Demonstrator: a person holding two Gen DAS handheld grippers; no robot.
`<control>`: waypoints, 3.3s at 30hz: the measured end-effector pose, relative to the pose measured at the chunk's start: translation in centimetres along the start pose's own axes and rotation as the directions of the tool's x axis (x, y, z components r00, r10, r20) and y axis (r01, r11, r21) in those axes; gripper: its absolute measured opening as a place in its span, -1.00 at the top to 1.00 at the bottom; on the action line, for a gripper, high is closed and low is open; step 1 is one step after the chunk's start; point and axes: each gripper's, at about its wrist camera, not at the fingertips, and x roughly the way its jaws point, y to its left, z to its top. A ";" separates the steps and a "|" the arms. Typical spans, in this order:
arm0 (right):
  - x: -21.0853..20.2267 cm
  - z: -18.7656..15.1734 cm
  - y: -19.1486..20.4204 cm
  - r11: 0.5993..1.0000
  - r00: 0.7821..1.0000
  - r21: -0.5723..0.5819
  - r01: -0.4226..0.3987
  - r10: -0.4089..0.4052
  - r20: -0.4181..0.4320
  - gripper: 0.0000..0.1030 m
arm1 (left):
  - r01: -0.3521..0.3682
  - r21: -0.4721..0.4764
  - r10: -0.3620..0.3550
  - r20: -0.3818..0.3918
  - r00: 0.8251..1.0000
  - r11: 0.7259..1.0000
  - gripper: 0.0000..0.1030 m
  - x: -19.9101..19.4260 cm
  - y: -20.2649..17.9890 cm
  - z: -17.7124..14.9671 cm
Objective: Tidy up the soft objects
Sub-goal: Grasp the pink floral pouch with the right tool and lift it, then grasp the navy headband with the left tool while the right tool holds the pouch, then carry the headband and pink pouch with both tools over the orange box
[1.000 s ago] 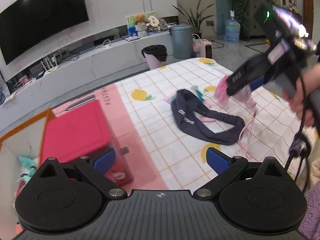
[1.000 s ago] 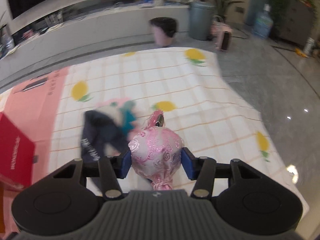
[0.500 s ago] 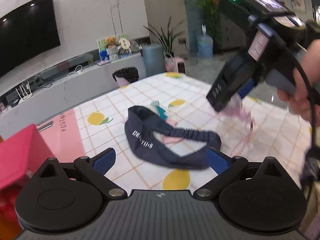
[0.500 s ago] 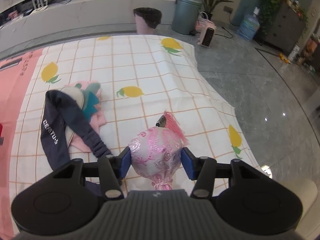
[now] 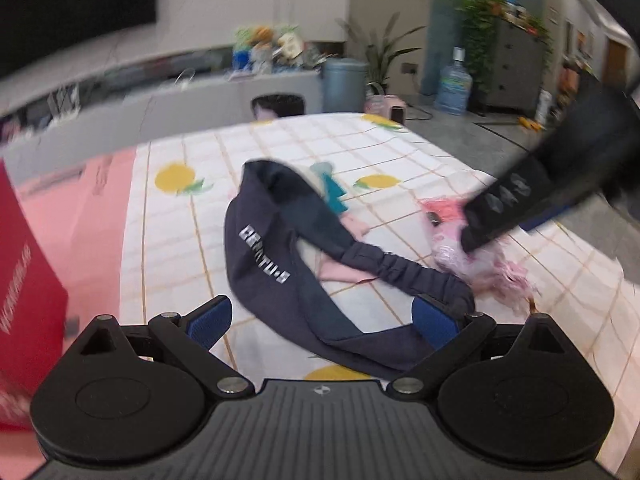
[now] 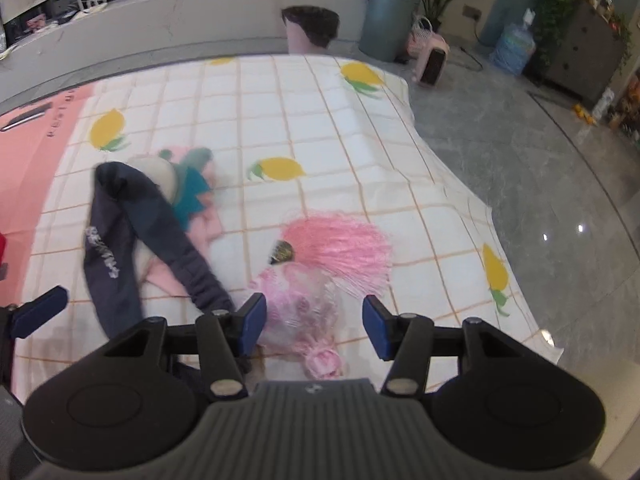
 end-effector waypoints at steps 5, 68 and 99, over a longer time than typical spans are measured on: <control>1.8 0.1 -2.1 0.980 0.990 0.157 -0.126 0.135 -0.049 -0.19 | 0.013 -0.151 -0.021 -0.047 0.999 0.989 -1.00 1.2 1.8 0.0; -5.3 3.5 -1.7 0.941 0.980 0.307 -0.142 0.091 0.175 -0.10 | 0.077 -0.237 -0.111 -0.133 0.985 0.969 0.90 -7.8 7.1 6.0; -29.0 12.0 29.5 0.905 0.842 -0.236 -0.353 0.417 0.341 -0.09 | -0.283 -0.228 0.281 -0.043 0.959 0.932 0.90 -26.2 28.1 16.6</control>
